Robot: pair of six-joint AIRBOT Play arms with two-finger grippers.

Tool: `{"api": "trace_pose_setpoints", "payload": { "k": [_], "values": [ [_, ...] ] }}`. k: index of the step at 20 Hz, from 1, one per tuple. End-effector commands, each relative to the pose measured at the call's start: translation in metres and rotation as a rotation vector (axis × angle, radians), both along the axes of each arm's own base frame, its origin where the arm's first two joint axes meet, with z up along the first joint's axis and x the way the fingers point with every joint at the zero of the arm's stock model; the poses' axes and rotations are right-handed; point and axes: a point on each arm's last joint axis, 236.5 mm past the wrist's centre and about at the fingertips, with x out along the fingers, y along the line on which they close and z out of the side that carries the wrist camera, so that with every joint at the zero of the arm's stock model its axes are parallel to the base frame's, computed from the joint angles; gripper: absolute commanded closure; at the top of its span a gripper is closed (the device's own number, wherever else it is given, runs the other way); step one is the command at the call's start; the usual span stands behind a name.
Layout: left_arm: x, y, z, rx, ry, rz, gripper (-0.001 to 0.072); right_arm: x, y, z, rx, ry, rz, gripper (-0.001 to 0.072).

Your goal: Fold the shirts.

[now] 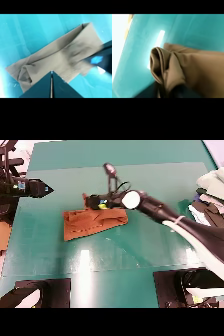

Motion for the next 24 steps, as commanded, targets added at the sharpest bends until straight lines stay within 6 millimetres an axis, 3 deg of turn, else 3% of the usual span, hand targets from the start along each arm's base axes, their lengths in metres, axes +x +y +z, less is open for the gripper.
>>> {"api": "trace_pose_setpoints", "payload": {
  "k": [1,2,4,6,8,10,13,15,19,24],
  "values": [
    [-0.004,0.006,0.005,0.004,-0.004,0.01,0.0683,-0.032,0.047,-0.008,0.015,0.081,0.112,0.0066],
    [-0.004,0.007,0.004,0.005,-0.004,0.01,0.0683,-0.039,0.053,0.003,0.016,0.079,0.16,0.0006],
    [-0.005,0.007,0.004,0.006,-0.003,0.009,0.0683,-0.047,0.051,0.028,0.005,0.051,0.232,0.0006],
    [-0.005,0.007,0.004,0.007,-0.003,0.01,0.0683,-0.031,0.02,0.045,-0.033,0.023,0.227,0.0007],
    [-0.005,0.008,0.003,0.013,-0.002,0.011,0.0683,-0.003,-0.037,0.049,-0.088,0.042,0.173,0.0007],
    [-0.006,0.008,0.002,0.015,0.006,0.007,0.0683,0.02,-0.111,0.031,-0.145,0.124,0.103,0.0006],
    [-0.008,0.007,0.001,0.016,0.013,0.003,0.0683,0.028,-0.208,-0.021,-0.222,0.251,0.055,0.0007],
    [-0.009,0.007,0.001,0.016,0.017,0.002,0.0683,0.027,-0.243,-0.055,-0.209,0.319,0.029,0.0007],
    [-0.009,0.007,0.0,0.015,0.018,0.003,0.0682,0.03,-0.256,-0.103,-0.084,0.431,0.017,0.0021],
    [-0.013,0.006,-0.002,0.018,0.038,-0.008,0.0683,0.03,-0.222,-0.142,-0.032,0.468,0.066,0.0021]
  ]
}}
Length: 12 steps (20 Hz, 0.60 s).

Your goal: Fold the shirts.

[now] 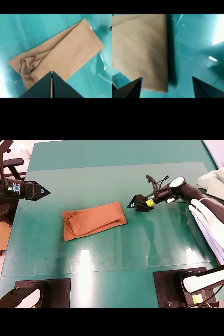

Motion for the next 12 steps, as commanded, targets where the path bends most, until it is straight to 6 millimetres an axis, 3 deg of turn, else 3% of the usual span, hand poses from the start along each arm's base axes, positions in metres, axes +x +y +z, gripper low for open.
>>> {"api": "trace_pose_setpoints", "payload": {
  "k": [1,8,10,11,12],
  "values": [
    [-0.004,-0.001,-0.002,0.002,0.016,-0.008,0.0683,0.003,0.023,-0.025,0.035,0.008,0.014,0.0022],
    [-0.016,-0.005,-0.007,-0.004,0.067,-0.04,0.0683,0.001,0.109,-0.037,0.084,0.035,0.103,0.0023],
    [-0.018,-0.005,-0.008,-0.015,0.086,-0.026,0.0682,-0.007,0.133,-0.034,0.088,0.031,0.143,0.01],
    [-0.019,-0.006,-0.009,-0.014,0.092,-0.028,0.0683,-0.007,0.143,-0.029,0.088,0.013,0.152,0.0296],
    [-0.021,-0.006,-0.01,-0.013,0.098,-0.031,0.0683,-0.007,0.153,-0.023,0.093,-0.003,0.158,0.0679]
  ]
}}
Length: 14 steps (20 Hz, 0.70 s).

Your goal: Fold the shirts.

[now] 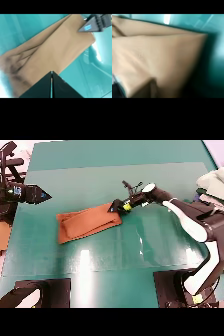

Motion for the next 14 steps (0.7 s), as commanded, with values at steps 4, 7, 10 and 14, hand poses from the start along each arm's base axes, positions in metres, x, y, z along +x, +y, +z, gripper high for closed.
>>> {"api": "trace_pose_setpoints", "payload": {
  "k": [4,7,10,14],
  "values": [
    [-0.021,-0.002,-0.01,-0.014,0.115,0.001,0.0683,0.0,0.061,0.075,0.081,-0.133,0.037,0.0693],
    [-0.027,-0.004,-0.011,-0.02,0.145,-0.003,0.0683,0.013,0.064,0.146,0.125,-0.263,-0.023,0.0695],
    [-0.028,-0.006,-0.01,-0.032,0.147,-0.008,0.0683,0.033,0.041,0.215,0.104,-0.404,-0.102,0.0695],
    [-0.028,-0.007,-0.01,-0.034,0.148,-0.011,0.0683,0.066,-0.018,0.313,0.103,-0.545,-0.27,0.0695]
  ]
}}
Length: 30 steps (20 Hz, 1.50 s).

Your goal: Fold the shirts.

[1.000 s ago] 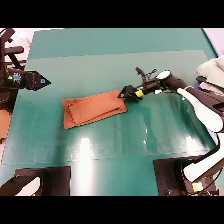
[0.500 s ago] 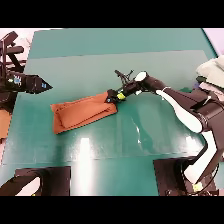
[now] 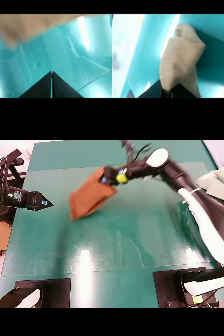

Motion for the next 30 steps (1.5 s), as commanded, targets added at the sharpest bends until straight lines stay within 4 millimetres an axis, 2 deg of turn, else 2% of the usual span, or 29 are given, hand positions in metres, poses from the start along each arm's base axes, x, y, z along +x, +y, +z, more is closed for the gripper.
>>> {"api": "trace_pose_setpoints", "payload": {
  "k": [1,3,4,5,7,9,11,13,15,16,17,19,21,23,26,27,30],
  "values": [
    [-0.002,-0.001,0.0,-0.004,0.007,-0.002,0.0682,0.025,-0.056,0.089,0.038,-0.119,-0.169,0.0695],
    [-0.002,-0.001,0.0,-0.003,0.01,-0.003,0.0682,0.045,-0.108,0.138,0.086,-0.177,-0.298,0.0695],
    [-0.003,-0.001,0.0,-0.003,0.011,-0.005,0.0683,0.056,-0.142,0.163,0.113,-0.21,-0.376,0.0695],
    [-0.003,-0.001,-0.001,-0.002,0.013,-0.005,0.0682,0.064,-0.181,0.186,0.14,-0.232,-0.463,0.0695],
    [-0.005,-0.001,-0.001,-0.001,0.02,-0.009,0.0682,0.072,-0.263,0.217,0.18,-0.264,-0.645,0.0695],
    [-0.007,-0.001,-0.002,0.0,0.026,-0.013,0.0682,0.062,-0.362,0.231,0.208,-0.271,-0.871,0.0695],
    [-0.007,-0.001,-0.002,0.0,0.027,-0.013,0.0682,0.032,-0.454,0.224,0.198,-0.235,-1.1,0.0695],
    [-0.007,-0.001,-0.002,0.0,0.027,-0.013,0.0682,-0.021,-0.542,0.219,0.126,-0.228,-1.33,0.0695],
    [-0.006,-0.001,-0.002,0.0,0.025,-0.012,0.0682,-0.08,-0.606,0.217,0.056,-0.22,-1.513,0.0695],
    [-0.006,-0.001,-0.002,0.0,0.025,-0.012,0.0682,-0.106,-0.629,0.219,0.025,-0.229,-1.575,0.0695],
    [-0.006,-0.001,-0.002,0.0,0.025,-0.012,0.0682,-0.128,-0.644,0.216,0.0,-0.218,-1.615,0.0695],
    [-0.006,-0.001,-0.002,0.0,0.024,-0.012,0.0682,-0.159,-0.658,0.193,-0.056,-0.124,-1.621,0.0695],
    [-0.005,-0.001,-0.001,-0.001,0.02,-0.009,0.0682,-0.175,-0.651,0.153,-0.1,0.047,-1.549,0.0695],
    [-0.006,-0.001,-0.001,-0.001,0.022,-0.011,0.0683,-0.183,-0.634,0.125,-0.104,0.188,-1.464,0.0694],
    [-0.007,-0.002,-0.001,-0.005,0.025,-0.014,0.0682,-0.194,-0.618,0.115,-0.122,0.271,-1.432,0.0694],
    [-0.007,-0.002,-0.001,-0.006,0.027,-0.015,0.0683,-0.205,-0.62,0.111,-0.152,0.309,-1.473,0.0694],
    [-0.007,-0.002,-0.001,-0.007,0.027,-0.015,0.0682,-0.257,-0.632,0.093,-0.328,0.475,-1.611,0.0694]
  ]
}}
